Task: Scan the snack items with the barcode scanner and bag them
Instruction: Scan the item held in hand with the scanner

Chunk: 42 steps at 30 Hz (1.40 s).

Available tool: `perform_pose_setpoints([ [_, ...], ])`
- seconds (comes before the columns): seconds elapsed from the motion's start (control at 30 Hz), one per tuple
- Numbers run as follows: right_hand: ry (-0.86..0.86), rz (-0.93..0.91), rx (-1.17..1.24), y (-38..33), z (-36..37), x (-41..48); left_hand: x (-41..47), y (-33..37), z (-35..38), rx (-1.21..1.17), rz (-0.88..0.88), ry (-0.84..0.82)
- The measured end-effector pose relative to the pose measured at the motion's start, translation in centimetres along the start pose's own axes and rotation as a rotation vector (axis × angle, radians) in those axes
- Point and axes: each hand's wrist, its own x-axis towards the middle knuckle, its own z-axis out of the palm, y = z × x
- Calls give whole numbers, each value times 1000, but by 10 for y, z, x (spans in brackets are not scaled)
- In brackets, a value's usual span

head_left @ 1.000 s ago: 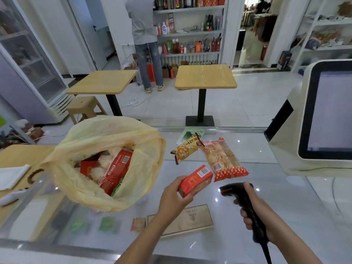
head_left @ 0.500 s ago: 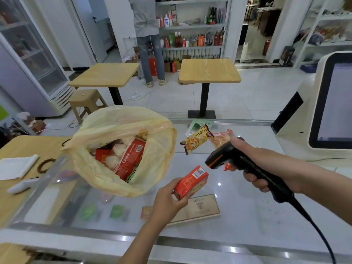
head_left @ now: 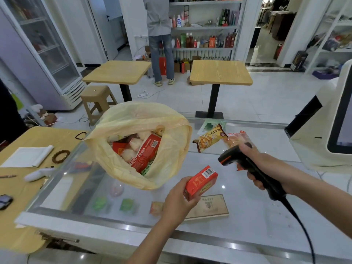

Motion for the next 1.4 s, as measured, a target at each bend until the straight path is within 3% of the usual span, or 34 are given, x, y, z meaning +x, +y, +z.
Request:
perform_pose_setpoints([
  [0.3,178,-31,52,53,34,66,-5,3,-5,-204,-150,72],
  [0.4,184,-27,-63,60,36,76,-8,0,-11,-354,-195,88],
  [0.47,237,-56,-278,63,34,81,-11,-2,-14,-424,-215,113],
  [0.53,435,-170,-543,62,32,86,-13,-6,-15,-481,-240,159],
  [0.6,665,-405,-579,53,36,89,-15,-10,-19,-524,-278,204],
  [0.63,701,-515,-536,43,42,88,-16,-10,-23,-538,-292,223],
  [0.8,557,-654,-285,-25,88,101,-16,5,-54,-664,-283,360],
  [0.9,630,-821,-545,-63,108,121,-11,16,-80,-742,-273,460],
  [1.0,584,-942,-797,-99,123,136,-2,24,-111,-773,-253,539],
  [1.17,499,-918,-911,-166,132,149,19,21,-153,-718,-267,612],
  [1.23,437,-870,-826,-187,131,154,27,20,-166,-711,-264,642],
  [1.3,329,-799,-569,-205,129,162,36,19,-179,-722,-259,676],
  [1.4,416,-776,-326,-236,126,171,52,17,-197,-662,-224,749],
])
